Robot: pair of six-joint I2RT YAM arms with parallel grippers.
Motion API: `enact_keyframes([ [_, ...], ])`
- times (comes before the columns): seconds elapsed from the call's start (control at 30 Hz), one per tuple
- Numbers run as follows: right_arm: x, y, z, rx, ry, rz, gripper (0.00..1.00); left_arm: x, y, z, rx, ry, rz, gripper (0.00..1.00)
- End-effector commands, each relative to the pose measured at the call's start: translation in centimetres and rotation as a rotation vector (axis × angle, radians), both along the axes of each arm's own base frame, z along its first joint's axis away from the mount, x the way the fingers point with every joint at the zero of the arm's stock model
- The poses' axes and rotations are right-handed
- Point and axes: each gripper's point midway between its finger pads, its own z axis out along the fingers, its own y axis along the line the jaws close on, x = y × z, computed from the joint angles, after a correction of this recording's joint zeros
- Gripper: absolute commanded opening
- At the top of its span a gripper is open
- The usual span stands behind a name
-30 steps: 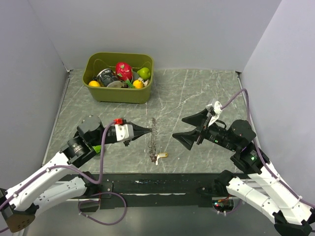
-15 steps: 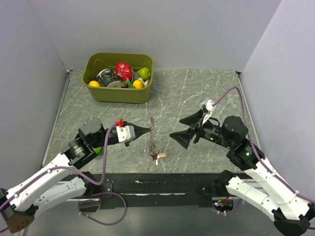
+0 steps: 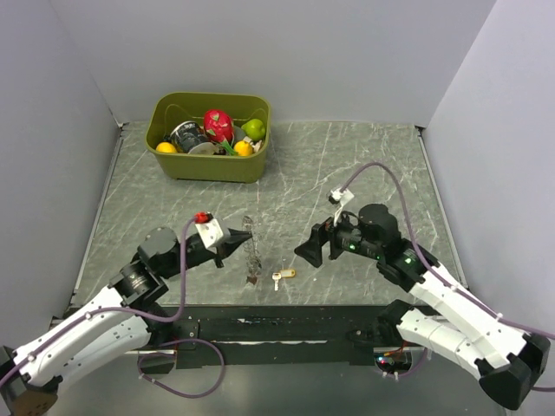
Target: Put the keys on the keyring
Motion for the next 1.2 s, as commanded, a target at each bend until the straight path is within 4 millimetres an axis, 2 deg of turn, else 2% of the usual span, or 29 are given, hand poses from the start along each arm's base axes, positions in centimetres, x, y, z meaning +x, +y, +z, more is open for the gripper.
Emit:
enact_keyframes([
  [0.0, 0.7, 0.1, -2.5, -0.055, 0.056, -0.053, 1.00, 1.3, 1.7, 2.8, -0.097, -0.027, 0.108, 0.01],
  [0.17, 0.6, 0.5, -5.0, -0.161, 0.146, -0.112, 1.00, 1.9, 3.3, 2.3, -0.122, 0.000, 0.168, 0.01],
  [0.23, 0.6, 0.3, -5.9, -0.207, 0.174, -0.157, 1.00, 2.1, 3.9, 2.6, -0.160, 0.015, 0.194, 0.01],
  [0.43, 0.5, 1.6, -7.3, -0.332, 0.258, -0.248, 1.00, 2.8, 4.9, 3.2, -0.155, -0.006, 0.248, 0.01],
  [0.57, 0.9, 2.3, -9.3, -0.424, 0.325, -0.315, 0.99, 3.2, 5.6, 4.2, -0.122, -0.064, 0.280, 0.01],
  [0.93, 0.0, 4.8, -12.4, -0.564, 0.410, -0.336, 0.95, 2.2, 6.0, 6.0, -0.113, -0.144, 0.252, 0.01],
  [1.03, -0.1, 5.4, -13.1, -0.587, 0.423, -0.334, 0.87, 1.9, 5.8, 6.1, -0.116, -0.148, 0.234, 0.01],
  [1.17, 0.3, 6.5, -13.5, -0.592, 0.422, -0.320, 0.86, 1.8, 5.8, 6.3, -0.117, -0.155, 0.225, 0.01],
])
